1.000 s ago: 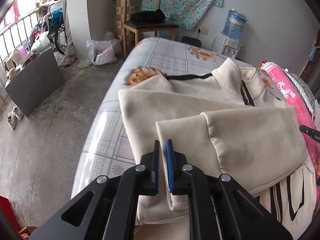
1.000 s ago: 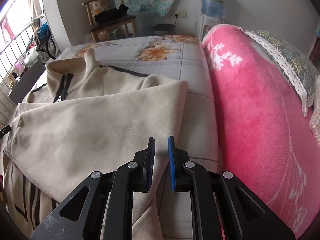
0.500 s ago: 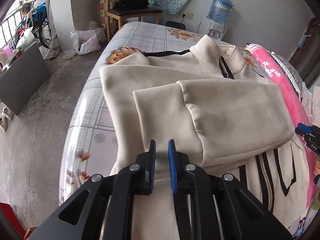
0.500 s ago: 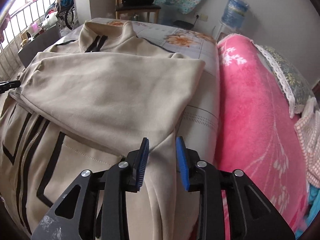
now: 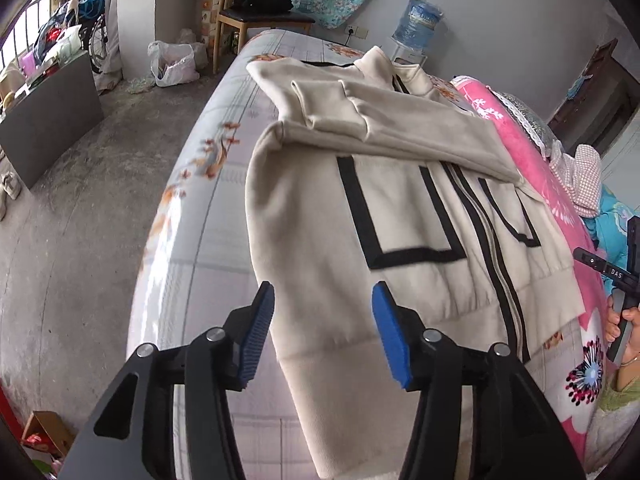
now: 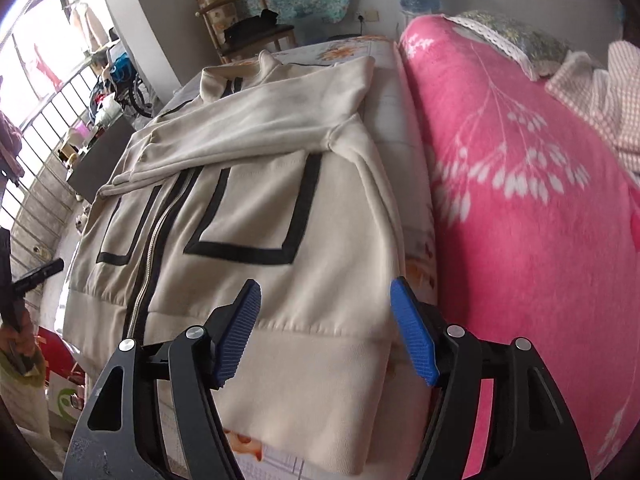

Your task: Fold large clothes

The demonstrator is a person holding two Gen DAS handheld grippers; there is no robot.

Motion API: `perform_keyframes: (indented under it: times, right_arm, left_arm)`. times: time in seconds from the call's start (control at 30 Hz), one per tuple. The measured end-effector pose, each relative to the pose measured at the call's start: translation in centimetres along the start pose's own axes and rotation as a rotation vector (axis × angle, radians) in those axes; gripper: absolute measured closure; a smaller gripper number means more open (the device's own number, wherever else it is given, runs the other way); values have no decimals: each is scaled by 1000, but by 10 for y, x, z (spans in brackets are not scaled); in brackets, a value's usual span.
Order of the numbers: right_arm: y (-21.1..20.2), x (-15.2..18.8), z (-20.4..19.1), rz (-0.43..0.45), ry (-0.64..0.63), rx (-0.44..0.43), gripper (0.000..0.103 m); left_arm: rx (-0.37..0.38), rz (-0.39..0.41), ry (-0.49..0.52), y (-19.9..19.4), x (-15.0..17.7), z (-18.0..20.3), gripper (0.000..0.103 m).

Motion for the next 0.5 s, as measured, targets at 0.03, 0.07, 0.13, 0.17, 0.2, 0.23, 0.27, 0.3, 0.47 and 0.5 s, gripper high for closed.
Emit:
perform_keyframes:
  times: [0.03, 0.07, 0.13, 0.17, 0.2, 0.23, 0.27, 0.3, 0.47, 0.5]
  right_arm:
    - [-6, 7, 0, 5, 18, 2, 37]
    - [-10, 14, -1, 4, 30, 2, 37]
    - [-17, 25, -2, 6, 43, 7, 37]
    - [-20, 31, -2, 4, 49, 10, 37]
    - [-23, 35, -2, 5, 56, 10, 37]
    - [-25, 39, -2, 7, 65, 9, 37]
    - [-26, 43, 0, 4, 76, 12, 37]
    - [-27, 47, 0, 0, 82, 16, 37]
    - [-29, 54, 3, 9, 84, 27, 37]
    - [-26, 53, 3, 10, 82, 31, 37]
  left_arm:
    - [6, -2, -9, -4, 11, 1, 53]
    - [6, 2, -15, -7, 20, 3, 53]
    - [5, 11, -20, -13, 35, 6, 53]
    - [10, 15, -27, -15, 42, 8, 53]
    - [13, 17, -34, -16, 48, 10, 53]
    - [9, 20, -41, -17, 52, 9, 53]
    - [4, 23, -48, -18, 57, 8, 53]
    - [5, 24, -55, -19, 60, 8, 53]
    - [33, 29, -105, -19, 71, 2, 54]
    - [32, 31, -101, -19, 71, 3, 54]
Point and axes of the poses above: each gripper's, at about its wrist camera, not at the fingertips, and y roughly the way its jaws point, z to its right, x to its underside, the point moved 7 cm from there along y, roughly the way its jaws point, and after that the axes turned 12 degrees about z, right-handed, at the moved point
